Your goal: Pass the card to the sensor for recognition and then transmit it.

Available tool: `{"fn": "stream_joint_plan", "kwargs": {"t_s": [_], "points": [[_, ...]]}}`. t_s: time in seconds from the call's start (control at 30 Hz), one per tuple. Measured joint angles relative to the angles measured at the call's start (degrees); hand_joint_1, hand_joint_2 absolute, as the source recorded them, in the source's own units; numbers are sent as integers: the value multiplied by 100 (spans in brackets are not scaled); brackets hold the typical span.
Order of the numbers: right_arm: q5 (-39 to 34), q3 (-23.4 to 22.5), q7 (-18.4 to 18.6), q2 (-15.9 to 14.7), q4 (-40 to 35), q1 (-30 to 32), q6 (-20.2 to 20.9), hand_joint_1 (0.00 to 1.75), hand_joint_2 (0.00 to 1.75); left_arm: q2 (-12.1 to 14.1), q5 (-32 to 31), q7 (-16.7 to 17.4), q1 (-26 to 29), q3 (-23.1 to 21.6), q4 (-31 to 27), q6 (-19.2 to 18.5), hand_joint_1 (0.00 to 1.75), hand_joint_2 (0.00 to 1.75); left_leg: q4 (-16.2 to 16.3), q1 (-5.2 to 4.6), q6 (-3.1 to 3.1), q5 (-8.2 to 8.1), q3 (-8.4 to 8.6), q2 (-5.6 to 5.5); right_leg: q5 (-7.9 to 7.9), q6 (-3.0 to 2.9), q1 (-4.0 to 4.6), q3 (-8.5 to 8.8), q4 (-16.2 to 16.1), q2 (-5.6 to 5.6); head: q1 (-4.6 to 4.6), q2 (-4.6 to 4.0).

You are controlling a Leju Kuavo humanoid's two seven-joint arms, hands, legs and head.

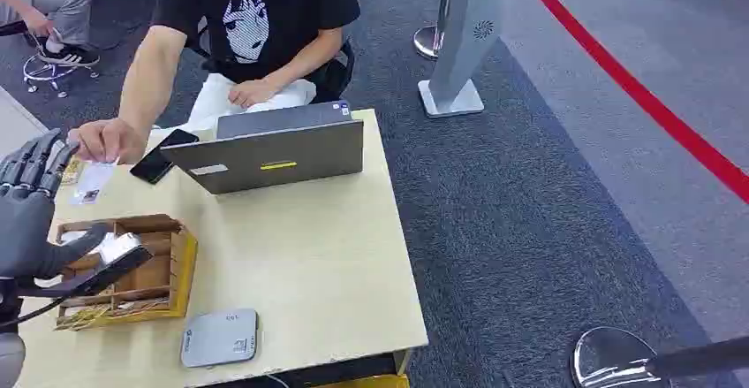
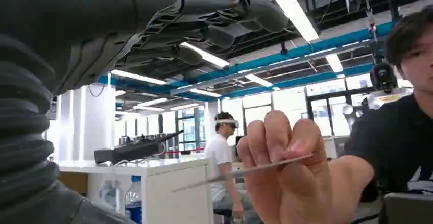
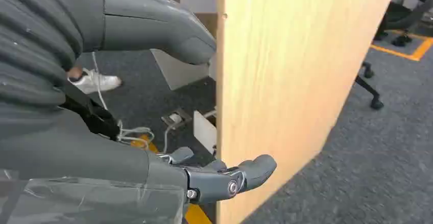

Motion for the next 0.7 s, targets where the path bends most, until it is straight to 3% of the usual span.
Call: {"fn": "stream_joint_plan", "kwargs": {"t_s": [0.3, 0.33, 0.37, 0.7], "points": [[741, -332, 37, 2, 330, -71, 706, 0, 175, 278, -527, 177, -416, -306, 576, -48, 0, 175, -1, 2, 0, 0, -1, 0, 0, 0, 1, 2, 1, -1, 0, 0], [794, -358, 28, 2, 347, -77, 714, 0, 175, 294, -558, 191, -436, -322, 613, -48, 119, 175, -1, 2, 0, 0, -1, 0, 0, 0, 1, 2, 1, -1, 0, 0], [855, -374, -2, 2, 358, -76, 714, 0, 175, 309, -578, 195, -447, -330, 637, -48, 175, 175, -1, 2, 0, 0, -1, 0, 0, 0, 1, 2, 1, -1, 0, 0], [870, -404, -22, 2, 395, -75, 660, 0, 175, 320, -617, 204, -457, -346, 720, -48, 175, 175, -1, 2, 0, 0, -3, -1, 0, 0, 1, 2, 1, -1, 0, 0]]}}
